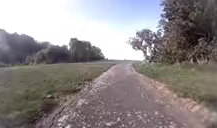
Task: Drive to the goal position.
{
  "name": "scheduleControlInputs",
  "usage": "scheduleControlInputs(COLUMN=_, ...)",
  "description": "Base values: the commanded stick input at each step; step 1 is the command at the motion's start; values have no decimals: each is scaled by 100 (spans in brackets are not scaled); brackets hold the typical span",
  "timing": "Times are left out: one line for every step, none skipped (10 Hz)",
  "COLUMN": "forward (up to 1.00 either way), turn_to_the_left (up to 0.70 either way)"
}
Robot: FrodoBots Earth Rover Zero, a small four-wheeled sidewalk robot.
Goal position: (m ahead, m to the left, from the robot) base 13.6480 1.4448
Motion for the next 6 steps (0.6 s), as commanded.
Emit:
scheduleControlInputs(forward=70, turn_to_the_left=0)
scheduleControlInputs(forward=70, turn_to_the_left=0)
scheduleControlInputs(forward=70, turn_to_the_left=0)
scheduleControlInputs(forward=70, turn_to_the_left=0)
scheduleControlInputs(forward=70, turn_to_the_left=0)
scheduleControlInputs(forward=70, turn_to_the_left=0)
